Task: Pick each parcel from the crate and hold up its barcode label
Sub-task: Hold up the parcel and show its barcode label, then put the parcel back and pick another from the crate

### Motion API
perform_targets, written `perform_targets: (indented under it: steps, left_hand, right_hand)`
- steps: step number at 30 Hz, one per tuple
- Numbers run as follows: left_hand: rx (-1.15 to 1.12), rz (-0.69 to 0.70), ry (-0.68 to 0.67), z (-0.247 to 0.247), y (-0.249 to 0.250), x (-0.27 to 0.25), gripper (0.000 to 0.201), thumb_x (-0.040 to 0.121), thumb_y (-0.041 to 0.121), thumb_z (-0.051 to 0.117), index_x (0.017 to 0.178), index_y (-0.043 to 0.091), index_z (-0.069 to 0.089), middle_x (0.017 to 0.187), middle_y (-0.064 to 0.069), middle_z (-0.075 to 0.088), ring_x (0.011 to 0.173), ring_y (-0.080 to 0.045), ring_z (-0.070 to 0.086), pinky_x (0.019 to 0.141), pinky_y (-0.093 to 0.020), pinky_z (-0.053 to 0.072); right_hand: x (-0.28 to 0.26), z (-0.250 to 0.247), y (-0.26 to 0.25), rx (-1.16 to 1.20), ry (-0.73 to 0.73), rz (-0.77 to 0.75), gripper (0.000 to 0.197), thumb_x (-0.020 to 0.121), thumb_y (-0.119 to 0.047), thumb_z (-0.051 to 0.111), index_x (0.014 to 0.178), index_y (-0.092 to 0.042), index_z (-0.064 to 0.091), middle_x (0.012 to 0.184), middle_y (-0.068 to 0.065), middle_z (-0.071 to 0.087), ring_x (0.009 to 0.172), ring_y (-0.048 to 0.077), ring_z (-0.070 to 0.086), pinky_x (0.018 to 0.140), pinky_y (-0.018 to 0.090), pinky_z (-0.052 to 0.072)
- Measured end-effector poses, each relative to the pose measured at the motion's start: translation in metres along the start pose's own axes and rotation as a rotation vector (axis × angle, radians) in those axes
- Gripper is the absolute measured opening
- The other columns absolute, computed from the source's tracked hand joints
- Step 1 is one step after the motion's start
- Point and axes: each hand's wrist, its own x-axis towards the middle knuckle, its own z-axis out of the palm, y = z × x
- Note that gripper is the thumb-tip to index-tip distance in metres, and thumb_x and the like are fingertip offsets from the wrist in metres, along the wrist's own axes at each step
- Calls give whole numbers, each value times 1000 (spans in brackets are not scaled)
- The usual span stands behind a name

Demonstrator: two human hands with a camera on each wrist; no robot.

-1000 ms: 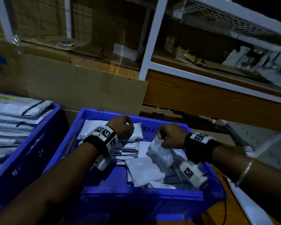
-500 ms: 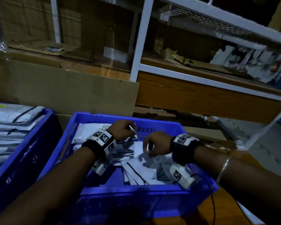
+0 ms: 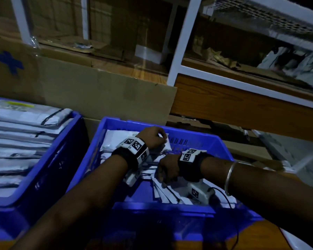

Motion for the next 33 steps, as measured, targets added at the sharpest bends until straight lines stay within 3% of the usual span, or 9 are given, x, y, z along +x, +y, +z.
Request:
perform_targets:
  steps: [5, 7, 11, 16, 21, 26, 29, 31, 33]
  left_hand:
    - [-32, -27, 19, -2, -6, 4, 17, 88, 26, 63, 101, 17, 68, 102, -10, 71, 96, -24, 65, 87, -34, 52]
    - [-30, -27, 20, -1, -7, 6, 18, 88, 28, 62, 101, 17, 68, 103, -9, 71, 98, -24, 65, 89, -35, 52]
    - [-12, -20, 14, 3, -9, 7, 15, 87, 27, 61, 96, 19, 70, 108, -8, 70, 103, -24, 64, 92, -36, 50]
    - [-32, -15, 20, 4, -7, 8, 12, 87, 25, 61, 94, 19, 69, 107, -9, 70, 102, -25, 64, 92, -38, 50]
    - [-79, 2, -52, 8, -1, 6, 23, 77, 1, 58, 81, 21, 69, 102, -11, 72, 100, -25, 65, 89, -39, 52]
    - [-72, 182, -137, 15, 7, 1, 35, 74, -11, 53, 102, 2, 70, 104, -14, 71, 104, -26, 64, 88, -32, 50]
    - [-95, 254, -154, 20, 17, -2, 37, 77, -8, 61, 113, 1, 65, 109, -13, 69, 102, -24, 64, 79, -21, 46]
    - [-120, 269, -147, 23, 22, -3, 45, 77, 0, 69, 121, 4, 62, 114, -10, 66, 104, -22, 62, 84, -25, 48]
    - [-157, 265, -149, 26, 21, -1, 53, 75, 10, 74, 125, 8, 59, 118, -9, 65, 108, -22, 61, 90, -33, 51]
  right_hand:
    - [15, 2, -8, -64, -59, -76, 43, 82, -30, 78, 123, -26, 66, 114, 3, 68, 94, 16, 61, 65, 15, 42]
    - [17, 4, -9, -50, -71, -77, 45, 82, -35, 77, 125, -30, 65, 115, 1, 67, 103, 17, 59, 71, 16, 40]
    - [19, 4, -10, -83, -64, -30, 30, 84, -37, 75, 110, -24, 70, 104, -4, 68, 91, 12, 57, 77, 22, 40]
    - [3, -7, -3, -131, 54, 42, 29, 79, -40, 78, 91, -15, 69, 88, 2, 72, 74, 16, 60, 64, 21, 40]
    - [-30, -21, 15, -153, 165, 137, 21, 71, -9, 70, 79, -23, 55, 86, 9, 67, 77, 27, 58, 69, 31, 47]
    - [-77, -40, 28, 34, 349, 152, 37, 77, -1, 62, 106, -18, 48, 75, 0, 47, 63, 18, 45, 57, 30, 31]
    - [-100, -47, 38, 102, 450, 134, 40, 79, -5, 59, 113, -20, 44, 81, 17, 54, 66, 34, 51, 59, 42, 40]
    - [-115, -50, 40, 111, 494, 109, 44, 81, -13, 53, 115, -37, 38, 92, 23, 56, 73, 39, 54, 63, 49, 47]
    - [-129, -52, 44, 133, 549, 90, 49, 85, -6, 50, 125, -32, 39, 99, 18, 56, 80, 37, 52, 69, 47, 46]
